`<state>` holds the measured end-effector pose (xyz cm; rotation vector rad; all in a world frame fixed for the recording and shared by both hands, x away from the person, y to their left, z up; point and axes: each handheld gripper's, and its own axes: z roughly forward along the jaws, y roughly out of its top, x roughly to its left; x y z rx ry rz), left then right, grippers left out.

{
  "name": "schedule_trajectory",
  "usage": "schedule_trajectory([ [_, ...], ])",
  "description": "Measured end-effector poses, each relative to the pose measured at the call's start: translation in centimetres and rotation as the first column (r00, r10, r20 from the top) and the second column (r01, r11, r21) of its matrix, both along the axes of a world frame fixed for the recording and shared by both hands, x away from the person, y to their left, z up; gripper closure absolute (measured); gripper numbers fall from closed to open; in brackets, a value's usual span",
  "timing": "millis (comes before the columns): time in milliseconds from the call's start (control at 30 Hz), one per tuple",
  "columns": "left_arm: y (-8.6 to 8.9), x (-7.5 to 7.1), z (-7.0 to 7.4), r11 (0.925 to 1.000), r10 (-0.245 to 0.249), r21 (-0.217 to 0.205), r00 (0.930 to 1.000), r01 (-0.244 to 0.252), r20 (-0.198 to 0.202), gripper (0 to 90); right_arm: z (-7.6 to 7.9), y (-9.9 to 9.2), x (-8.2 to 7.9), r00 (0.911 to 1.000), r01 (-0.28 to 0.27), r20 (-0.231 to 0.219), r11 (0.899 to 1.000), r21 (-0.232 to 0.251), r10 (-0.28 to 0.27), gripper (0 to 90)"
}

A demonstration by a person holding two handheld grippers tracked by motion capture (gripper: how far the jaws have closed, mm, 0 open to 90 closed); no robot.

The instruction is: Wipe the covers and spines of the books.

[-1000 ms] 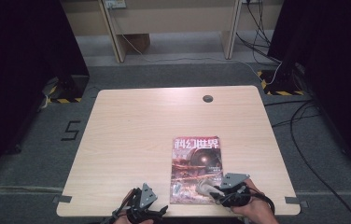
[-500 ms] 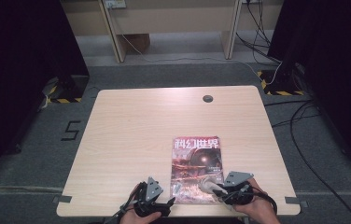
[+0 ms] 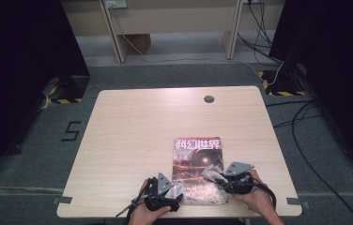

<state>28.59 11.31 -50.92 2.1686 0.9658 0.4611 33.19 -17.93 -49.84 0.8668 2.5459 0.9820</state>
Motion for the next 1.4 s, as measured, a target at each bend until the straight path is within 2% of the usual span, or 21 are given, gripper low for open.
schedule_trajectory([
  [433, -0.1, 0.3, -0.1, 1.0, -0.006, 0.008, 1.0, 0.006, -0.007, 11.8, 0.1, 0.2, 3.1, 0.9983, 0.057, 0.011, 0.998, -0.018, -0.057, 73.1],
  [867, 0.0, 0.5, -0.1, 1.0, -0.008, 0.002, 0.9998, 0.008, -0.02, 11.0, 0.1, 0.3, 6.1, 0.9925, 0.12, 0.025, 0.992, -0.028, -0.119, 73.4],
  [1033, 0.0, 0.4, -0.1, 0.9999, -0.01, 0.004, 0.9998, 0.01, -0.018, 10.9, 0.1, 0.3, 7.2, 0.9887, 0.146, 0.042, 0.988, -0.04, -0.144, 73.3],
  [1200, 0.0, 0.5, -0.1, 1.0, -0.008, -0.001, 0.9998, 0.008, -0.019, 10.6, 0.0, 0.0, 8.4, 0.9826, 0.181, 0.047, 0.983, -0.023, -0.179, 73.0],
  [1400, 0.0, 0.4, -0.1, 1.0, -0.008, 0.005, 0.9999, 0.008, -0.012, 10.7, 0.0, 0.0, 9.7, 0.9752, 0.215, 0.063, 0.976, -0.043, -0.212, 73.2],
])
